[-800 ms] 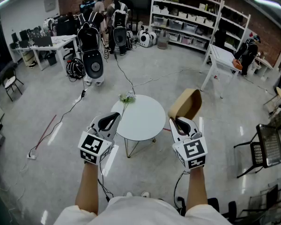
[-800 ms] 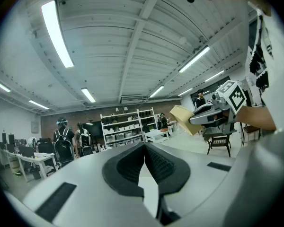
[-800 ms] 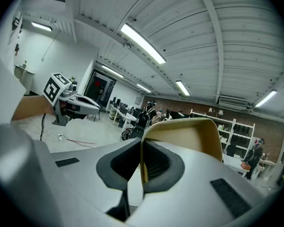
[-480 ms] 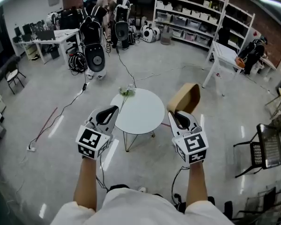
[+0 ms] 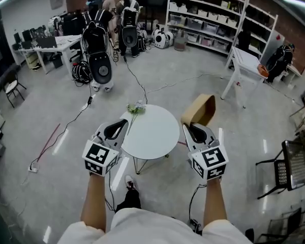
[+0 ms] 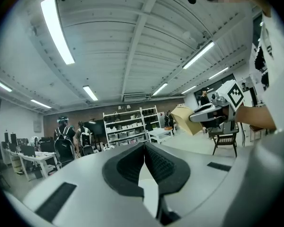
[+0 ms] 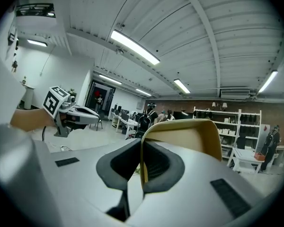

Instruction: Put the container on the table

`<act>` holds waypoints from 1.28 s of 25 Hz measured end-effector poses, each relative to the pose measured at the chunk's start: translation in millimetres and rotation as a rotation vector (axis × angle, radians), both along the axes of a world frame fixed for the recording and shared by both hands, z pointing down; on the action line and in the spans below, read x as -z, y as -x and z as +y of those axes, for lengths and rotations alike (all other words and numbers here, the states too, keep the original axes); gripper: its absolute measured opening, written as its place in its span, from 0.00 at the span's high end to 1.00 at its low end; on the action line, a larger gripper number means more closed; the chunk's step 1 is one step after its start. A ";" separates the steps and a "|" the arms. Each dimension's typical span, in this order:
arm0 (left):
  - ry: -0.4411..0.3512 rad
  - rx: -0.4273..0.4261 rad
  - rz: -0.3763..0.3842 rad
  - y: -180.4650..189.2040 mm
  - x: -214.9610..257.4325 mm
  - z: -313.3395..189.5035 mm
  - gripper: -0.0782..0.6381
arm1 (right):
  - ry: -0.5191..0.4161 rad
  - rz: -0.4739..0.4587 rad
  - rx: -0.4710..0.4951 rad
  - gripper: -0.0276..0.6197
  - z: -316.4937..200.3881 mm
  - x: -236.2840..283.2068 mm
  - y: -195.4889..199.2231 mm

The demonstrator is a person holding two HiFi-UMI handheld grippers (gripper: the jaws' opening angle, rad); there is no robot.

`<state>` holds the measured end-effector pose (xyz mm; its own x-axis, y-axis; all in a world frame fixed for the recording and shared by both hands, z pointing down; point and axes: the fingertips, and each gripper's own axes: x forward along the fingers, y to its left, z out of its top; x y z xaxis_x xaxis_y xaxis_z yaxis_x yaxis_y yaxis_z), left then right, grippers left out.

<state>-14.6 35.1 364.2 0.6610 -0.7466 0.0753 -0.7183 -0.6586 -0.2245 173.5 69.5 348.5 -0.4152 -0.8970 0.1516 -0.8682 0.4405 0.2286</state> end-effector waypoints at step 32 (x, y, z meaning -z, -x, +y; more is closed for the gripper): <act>0.373 0.099 -0.040 82.0 -191.0 -412.4 0.86 | 0.598 0.199 0.120 0.94 -454.6 -292.8 82.7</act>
<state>-96.6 -377.3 555.2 0.5782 -0.7232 0.3777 -0.7781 -0.6281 -0.0117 90.8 -385.1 641.3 -0.4198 -0.5827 0.6959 -0.7711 0.6333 0.0651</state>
